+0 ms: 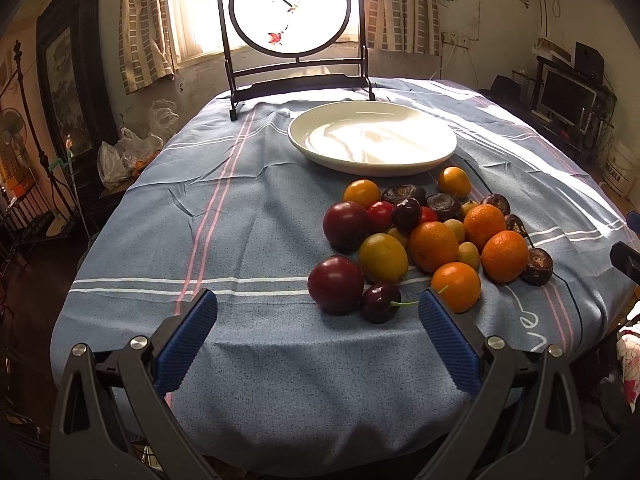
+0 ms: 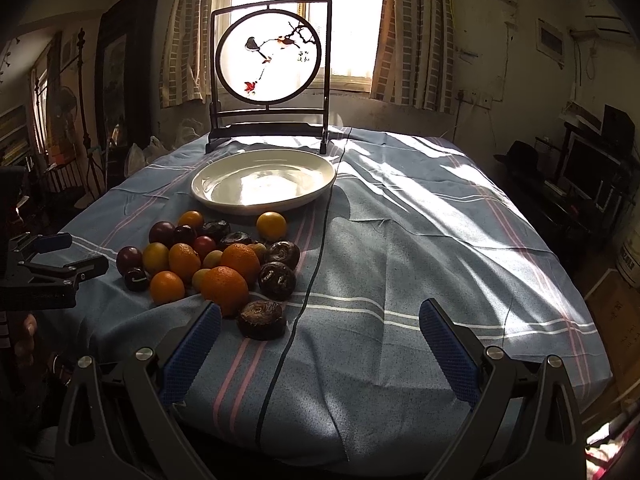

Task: Organize fruits
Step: 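Grasp a dark red plum with left tool while right tool grasps a brown fruit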

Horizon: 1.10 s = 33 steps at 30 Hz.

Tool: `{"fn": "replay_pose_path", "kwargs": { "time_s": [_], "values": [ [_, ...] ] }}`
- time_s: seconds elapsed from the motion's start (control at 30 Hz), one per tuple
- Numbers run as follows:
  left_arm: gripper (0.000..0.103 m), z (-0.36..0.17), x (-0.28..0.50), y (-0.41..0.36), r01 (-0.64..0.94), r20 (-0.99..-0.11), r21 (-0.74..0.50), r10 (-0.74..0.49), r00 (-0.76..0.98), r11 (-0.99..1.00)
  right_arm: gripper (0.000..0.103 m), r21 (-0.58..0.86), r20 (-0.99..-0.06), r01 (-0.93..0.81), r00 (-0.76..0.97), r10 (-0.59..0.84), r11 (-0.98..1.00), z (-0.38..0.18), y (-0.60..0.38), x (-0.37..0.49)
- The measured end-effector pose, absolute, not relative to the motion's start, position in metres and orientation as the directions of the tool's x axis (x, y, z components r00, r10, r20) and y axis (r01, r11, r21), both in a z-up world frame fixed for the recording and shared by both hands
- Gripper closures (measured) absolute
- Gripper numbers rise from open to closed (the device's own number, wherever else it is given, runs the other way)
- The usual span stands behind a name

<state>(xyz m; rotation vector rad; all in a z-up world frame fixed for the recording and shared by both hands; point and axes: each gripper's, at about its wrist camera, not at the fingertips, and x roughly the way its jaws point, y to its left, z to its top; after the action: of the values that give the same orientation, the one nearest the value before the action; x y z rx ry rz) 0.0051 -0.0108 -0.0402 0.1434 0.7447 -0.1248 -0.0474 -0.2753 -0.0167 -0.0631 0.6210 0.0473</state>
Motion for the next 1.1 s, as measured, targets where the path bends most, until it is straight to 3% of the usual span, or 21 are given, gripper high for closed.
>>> {"fn": "replay_pose_path", "kwargs": {
  "time_s": [0.2, 0.27, 0.33, 0.8, 0.83, 0.87, 0.9, 1.1],
  "values": [
    [0.008, -0.050, 0.014, -0.013, 0.180, -0.681, 0.125, -0.047, 0.731, 0.976, 0.004, -0.040, -0.592, -0.060, 0.805, 0.025, 0.997, -0.021, -0.278, -0.045],
    [0.032, -0.054, 0.018, -0.012, 0.191, -0.692, 0.123, -0.054, 0.720, 0.974, 0.004, -0.034, -0.597, -0.057, 0.802, 0.025, 0.998, -0.023, -0.280, -0.044],
    [0.041, -0.059, 0.025, -0.007, 0.202, -0.719, 0.090, -0.077, 0.691, 0.975, 0.004, -0.028, -0.603, -0.057, 0.797, 0.028, 0.998, -0.025, -0.282, -0.042],
    [0.042, -0.085, 0.052, -0.013, 0.278, -0.754, 0.007, -0.178, 0.633, 0.961, 0.004, -0.026, -0.636, -0.057, 0.772, 0.027, 0.998, -0.038, -0.281, -0.030],
    [0.046, -0.085, 0.051, -0.012, 0.282, -0.745, 0.000, -0.188, 0.640, 0.959, 0.004, -0.026, -0.637, -0.055, 0.770, 0.026, 0.998, -0.038, -0.282, -0.029],
    [0.060, -0.084, 0.050, -0.012, 0.289, -0.742, -0.008, -0.199, 0.640, 0.957, 0.004, -0.026, -0.639, -0.053, 0.769, 0.025, 0.998, -0.039, -0.282, -0.029],
    [0.066, -0.083, 0.048, -0.013, 0.296, -0.739, -0.009, -0.206, 0.642, 0.955, 0.004, -0.025, -0.641, -0.053, 0.767, 0.024, 0.998, -0.039, -0.283, -0.028],
    [0.066, -0.071, 0.034, -0.011, 0.292, -0.717, -0.002, -0.205, 0.666, 0.956, 0.004, -0.007, -0.664, -0.076, 0.746, 0.053, 0.997, -0.052, -0.282, -0.020]
  ]
}}
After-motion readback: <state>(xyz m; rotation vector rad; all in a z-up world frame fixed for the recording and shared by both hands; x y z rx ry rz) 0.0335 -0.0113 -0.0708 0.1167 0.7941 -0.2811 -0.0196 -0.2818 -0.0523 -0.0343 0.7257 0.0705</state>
